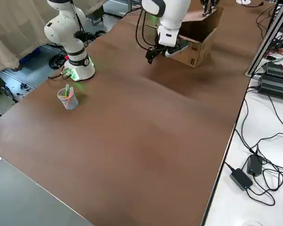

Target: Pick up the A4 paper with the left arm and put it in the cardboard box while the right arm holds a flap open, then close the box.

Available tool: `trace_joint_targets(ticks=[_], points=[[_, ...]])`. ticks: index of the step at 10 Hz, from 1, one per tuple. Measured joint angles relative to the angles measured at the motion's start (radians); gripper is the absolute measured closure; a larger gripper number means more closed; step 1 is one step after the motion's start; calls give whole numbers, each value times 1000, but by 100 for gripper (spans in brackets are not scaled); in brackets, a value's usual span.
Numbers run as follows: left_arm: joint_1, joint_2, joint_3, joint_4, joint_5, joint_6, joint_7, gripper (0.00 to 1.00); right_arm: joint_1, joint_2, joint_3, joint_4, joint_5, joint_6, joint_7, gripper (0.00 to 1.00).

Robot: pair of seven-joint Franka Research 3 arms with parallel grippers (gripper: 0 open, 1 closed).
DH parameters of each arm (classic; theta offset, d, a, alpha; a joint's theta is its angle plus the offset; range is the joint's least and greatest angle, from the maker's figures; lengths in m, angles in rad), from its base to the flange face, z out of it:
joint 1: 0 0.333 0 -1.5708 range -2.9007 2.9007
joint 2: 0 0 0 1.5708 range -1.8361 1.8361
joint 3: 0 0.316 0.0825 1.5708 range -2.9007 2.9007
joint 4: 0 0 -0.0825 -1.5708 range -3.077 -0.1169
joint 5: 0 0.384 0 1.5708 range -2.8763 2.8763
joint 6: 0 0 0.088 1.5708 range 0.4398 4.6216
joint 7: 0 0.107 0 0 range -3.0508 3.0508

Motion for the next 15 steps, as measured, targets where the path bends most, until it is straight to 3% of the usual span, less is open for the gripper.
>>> trace_joint_targets(ticks=[7,12,15], points=[[-17,40,2,0,13,17,0,70,6,0,-4,-4,23,-20,14,0],[-14,76,8,-1,46,30,0,70,44,0,6,-6,156,-31,13,0],[-12,86,28,-1,46,48,11,70,46,10,6,-14,214,-28,-74,0]])
